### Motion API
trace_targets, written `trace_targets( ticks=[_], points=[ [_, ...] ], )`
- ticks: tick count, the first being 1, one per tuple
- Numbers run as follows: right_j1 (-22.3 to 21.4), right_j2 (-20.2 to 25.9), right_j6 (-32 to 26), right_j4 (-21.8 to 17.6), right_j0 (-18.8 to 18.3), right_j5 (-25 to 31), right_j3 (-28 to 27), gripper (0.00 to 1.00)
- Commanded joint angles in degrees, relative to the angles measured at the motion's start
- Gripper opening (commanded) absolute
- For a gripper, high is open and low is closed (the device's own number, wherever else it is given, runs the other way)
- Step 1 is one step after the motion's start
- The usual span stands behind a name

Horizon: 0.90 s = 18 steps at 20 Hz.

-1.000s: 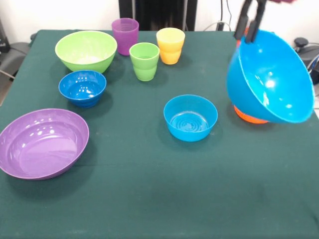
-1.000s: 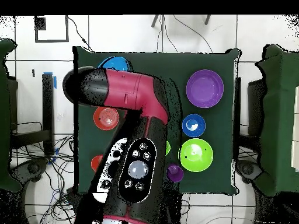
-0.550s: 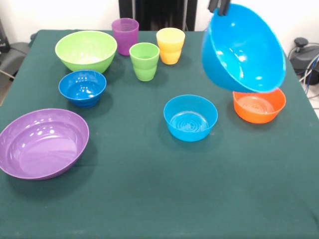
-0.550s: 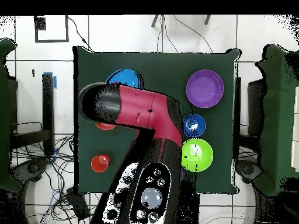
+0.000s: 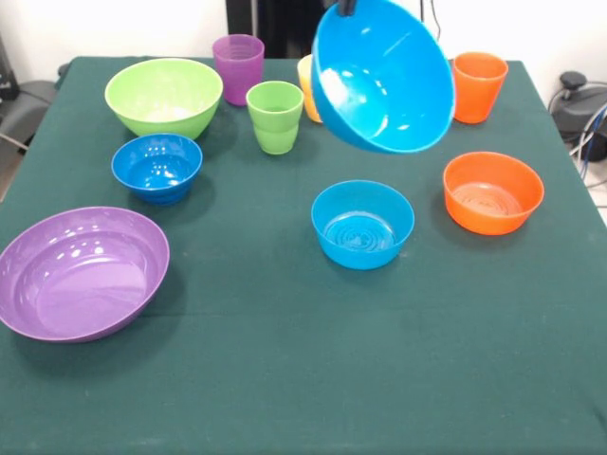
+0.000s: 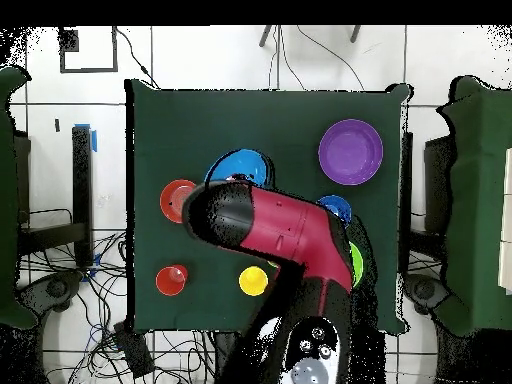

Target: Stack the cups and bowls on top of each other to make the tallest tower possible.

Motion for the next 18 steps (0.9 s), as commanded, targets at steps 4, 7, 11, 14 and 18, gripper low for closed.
trace_targets(
  ticks=[4,7,11,14,18],
  points=[
    [2.1,10.2,-4.4,-4.7,-2.8,-6.2,4.4,0.00],
    [2.4,10.3,-3.1,-4.5,-2.5,-5.2,3.2,0.00],
    [3.5,10.6,-1.0,-4.4,-2.0,-4.6,1.7,0.00],
    [4.0,10.9,-0.3,-4.2,-1.9,-4.7,1.4,0.00],
    [4.5,11.4,0.8,-3.9,-1.7,-4.6,0.8,0.00]
  ],
)
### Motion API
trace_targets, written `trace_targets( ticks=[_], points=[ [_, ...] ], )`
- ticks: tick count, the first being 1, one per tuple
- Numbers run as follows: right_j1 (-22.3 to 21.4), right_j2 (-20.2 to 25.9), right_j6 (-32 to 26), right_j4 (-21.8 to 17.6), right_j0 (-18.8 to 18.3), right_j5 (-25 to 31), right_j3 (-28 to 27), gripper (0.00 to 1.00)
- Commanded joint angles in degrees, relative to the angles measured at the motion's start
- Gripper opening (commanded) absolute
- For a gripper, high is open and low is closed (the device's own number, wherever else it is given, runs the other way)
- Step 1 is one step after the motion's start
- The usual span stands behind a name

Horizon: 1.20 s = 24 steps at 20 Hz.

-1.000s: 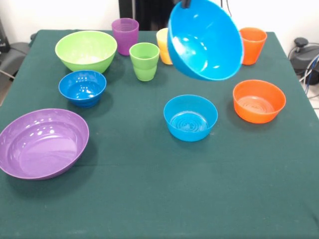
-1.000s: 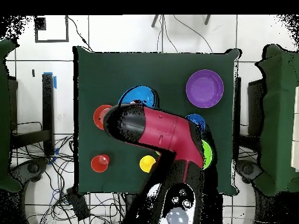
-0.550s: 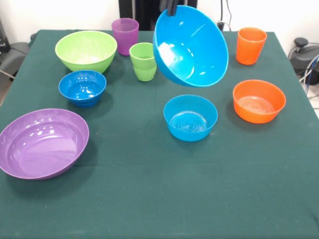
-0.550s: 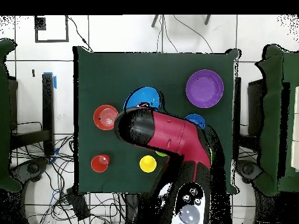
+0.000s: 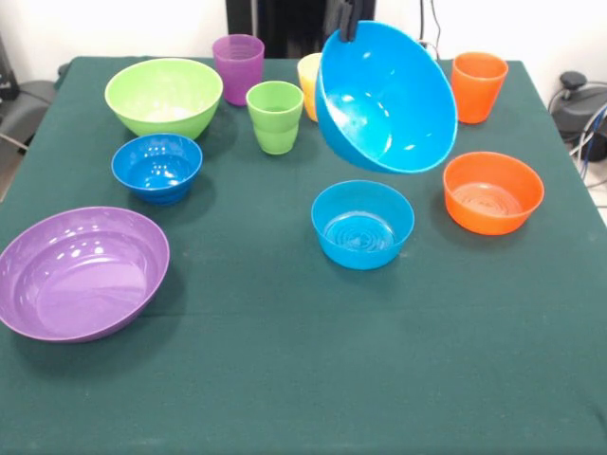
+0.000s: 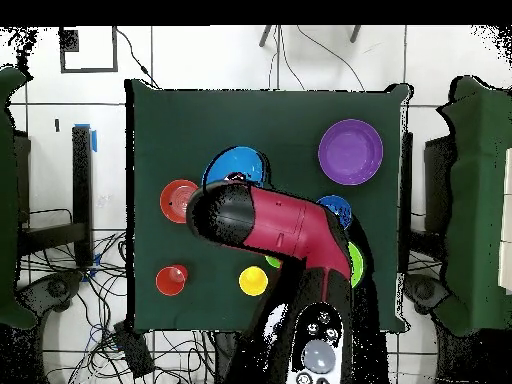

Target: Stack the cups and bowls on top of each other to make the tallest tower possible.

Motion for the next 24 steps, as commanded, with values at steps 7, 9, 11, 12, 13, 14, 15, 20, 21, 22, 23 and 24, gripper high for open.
trace_targets(
  ticks=[7,9,11,12,13,14,15,20,21,22,23,24],
  points=[
    [5.8,8.2,0.1,-2.5,-0.5,-3.3,-0.9,0.00],
    [6.9,8.5,-0.1,-2.7,-0.8,-4.0,-1.6,0.00],
    [7.8,8.8,-0.3,-3.0,-1.1,-4.9,-2.1,0.00],
    [8.1,8.9,-0.3,-3.1,-1.2,-5.4,-2.2,0.00],
    [8.2,8.9,-0.1,-3.2,-1.2,-5.9,-1.9,0.00],
    [8.3,9.1,-0.2,-3.2,-1.2,-6.3,-1.7,0.00],
    [8.7,9.1,-0.1,-3.3,-1.2,-6.5,-2.0,0.00],
    [10.2,9.2,-0.2,-3.4,-1.2,-7.2,-3.6,0.00],
    [10.5,9.1,-0.3,-3.4,-1.3,-7.3,-3.9,0.00],
    [10.5,9.1,-0.5,-3.4,-1.4,-7.3,-4.0,0.00],
    [10.6,9.2,-0.6,-3.4,-1.4,-7.1,-4.1,0.00],
    [10.5,9.2,-0.7,-3.4,-1.5,-6.9,-4.2,0.00]
  ],
)
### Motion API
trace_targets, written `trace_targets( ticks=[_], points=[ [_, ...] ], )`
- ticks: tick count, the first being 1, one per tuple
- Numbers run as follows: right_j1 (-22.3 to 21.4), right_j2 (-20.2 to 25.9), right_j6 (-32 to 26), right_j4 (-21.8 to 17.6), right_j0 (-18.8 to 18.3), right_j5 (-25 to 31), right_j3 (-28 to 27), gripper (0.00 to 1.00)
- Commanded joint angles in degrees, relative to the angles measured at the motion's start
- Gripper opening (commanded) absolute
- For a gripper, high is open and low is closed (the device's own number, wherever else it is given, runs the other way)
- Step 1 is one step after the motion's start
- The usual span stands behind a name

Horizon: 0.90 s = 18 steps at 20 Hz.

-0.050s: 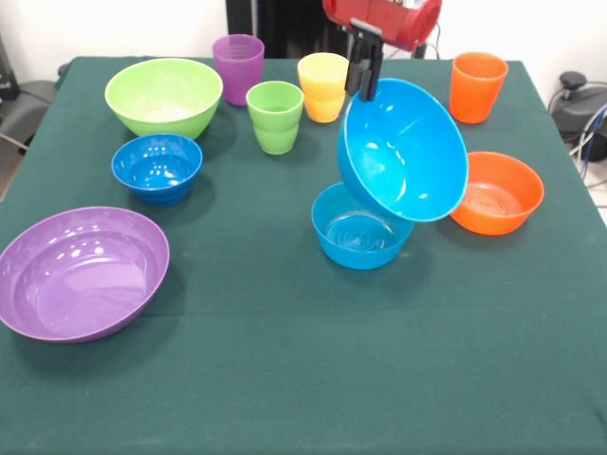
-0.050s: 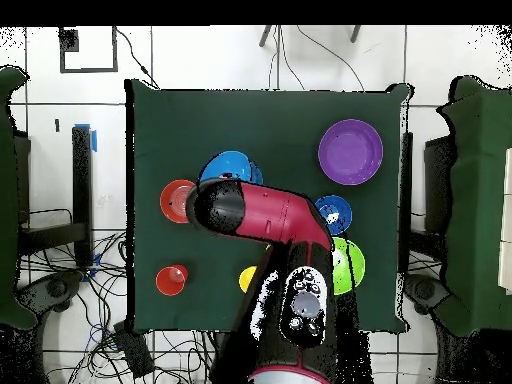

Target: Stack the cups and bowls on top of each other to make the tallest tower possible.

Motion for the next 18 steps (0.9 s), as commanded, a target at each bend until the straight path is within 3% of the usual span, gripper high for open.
trace_targets(
  ticks=[1,18],
  points=[
    [3.3,6.0,-0.9,-3.3,-1.0,-2.3,-3.3,0.00],
    [5.7,7.4,-3.9,-5.4,-3.2,-5.9,-5.4,0.00]
  ],
)
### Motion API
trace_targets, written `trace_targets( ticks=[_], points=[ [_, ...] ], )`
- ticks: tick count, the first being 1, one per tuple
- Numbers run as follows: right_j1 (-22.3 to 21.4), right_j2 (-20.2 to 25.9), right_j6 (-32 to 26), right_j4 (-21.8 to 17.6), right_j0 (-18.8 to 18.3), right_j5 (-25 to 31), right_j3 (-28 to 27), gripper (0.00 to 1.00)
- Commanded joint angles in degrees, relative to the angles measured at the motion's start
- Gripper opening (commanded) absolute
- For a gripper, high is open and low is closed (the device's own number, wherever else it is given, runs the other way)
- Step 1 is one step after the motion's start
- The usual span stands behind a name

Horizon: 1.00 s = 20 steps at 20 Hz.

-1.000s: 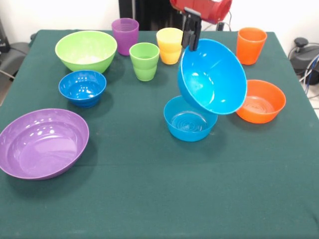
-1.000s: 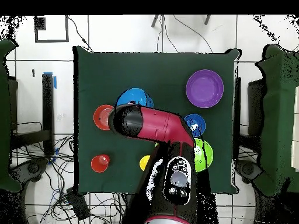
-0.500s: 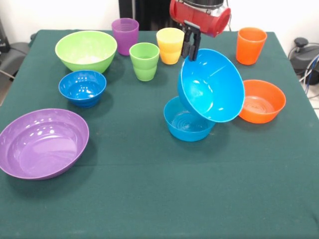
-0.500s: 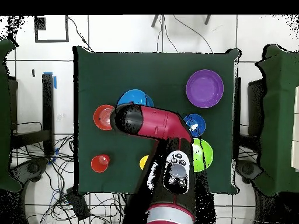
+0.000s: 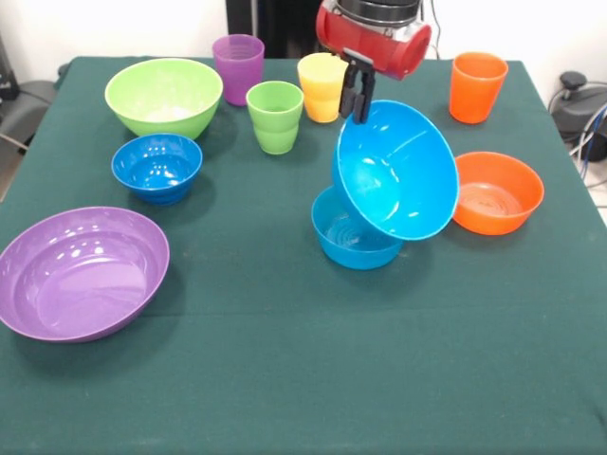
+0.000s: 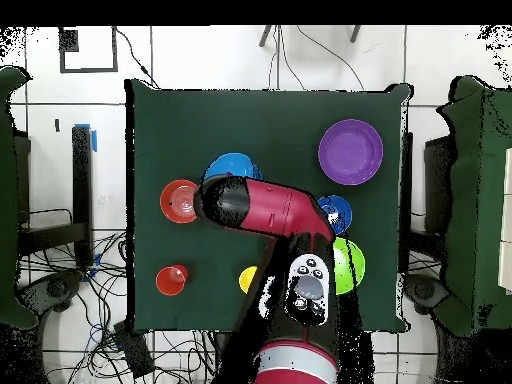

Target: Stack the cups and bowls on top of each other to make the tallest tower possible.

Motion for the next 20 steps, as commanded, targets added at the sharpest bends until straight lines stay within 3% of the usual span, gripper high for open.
trace_targets(
  ticks=[1,20],
  points=[
    [2.9,7.0,-4.0,-5.5,-2.4,-6.0,-4.0,0.00],
    [3.0,9.4,-3.0,-7.3,-3.5,-6.1,-4.4,0.00]
  ],
)
